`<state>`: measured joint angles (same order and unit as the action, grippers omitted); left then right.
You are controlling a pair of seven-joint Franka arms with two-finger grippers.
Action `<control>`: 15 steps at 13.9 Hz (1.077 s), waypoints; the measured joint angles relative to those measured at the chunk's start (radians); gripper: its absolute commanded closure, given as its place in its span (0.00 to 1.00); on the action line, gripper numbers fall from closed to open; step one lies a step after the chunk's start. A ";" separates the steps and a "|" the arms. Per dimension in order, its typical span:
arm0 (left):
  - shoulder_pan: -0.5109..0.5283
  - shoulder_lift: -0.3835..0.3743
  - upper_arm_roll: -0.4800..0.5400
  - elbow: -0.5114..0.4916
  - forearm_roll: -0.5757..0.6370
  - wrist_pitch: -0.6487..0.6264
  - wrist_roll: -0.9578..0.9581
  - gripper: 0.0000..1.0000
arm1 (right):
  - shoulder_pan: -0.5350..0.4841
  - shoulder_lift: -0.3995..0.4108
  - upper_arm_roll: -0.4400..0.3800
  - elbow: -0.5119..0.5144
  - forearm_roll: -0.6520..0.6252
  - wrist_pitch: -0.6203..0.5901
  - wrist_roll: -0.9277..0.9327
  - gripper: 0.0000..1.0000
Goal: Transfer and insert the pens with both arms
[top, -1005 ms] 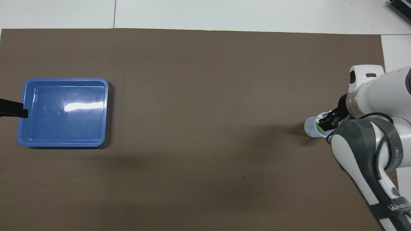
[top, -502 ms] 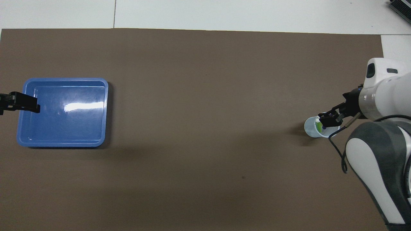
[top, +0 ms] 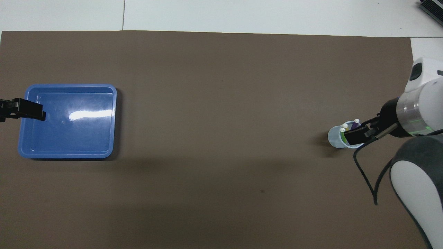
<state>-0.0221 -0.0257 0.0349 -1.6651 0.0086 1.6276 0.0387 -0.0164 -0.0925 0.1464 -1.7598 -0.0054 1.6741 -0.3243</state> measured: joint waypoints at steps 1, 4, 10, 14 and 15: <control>0.000 0.000 -0.001 0.004 0.000 0.005 0.000 0.00 | 0.011 0.007 -0.007 0.003 0.000 0.003 0.028 0.00; -0.017 0.002 -0.003 0.015 0.000 0.010 -0.002 0.00 | 0.018 0.045 -0.034 0.011 0.000 0.025 0.061 0.00; -0.040 0.010 -0.010 0.030 -0.008 0.010 -0.026 0.00 | 0.018 0.118 -0.050 0.085 0.001 0.014 0.062 0.00; -0.044 0.011 -0.016 0.032 -0.036 0.010 -0.075 0.00 | 0.024 0.118 -0.046 0.088 0.005 0.014 0.062 0.00; -0.044 0.011 -0.016 0.032 -0.036 0.010 -0.076 0.00 | 0.025 0.118 -0.045 0.088 0.005 0.014 0.062 0.00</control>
<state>-0.0659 -0.0152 0.0185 -1.6326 -0.0278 1.6378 -0.0376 0.0090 0.0256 0.1013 -1.6718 0.0000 1.6878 -0.2620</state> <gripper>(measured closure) 0.000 0.000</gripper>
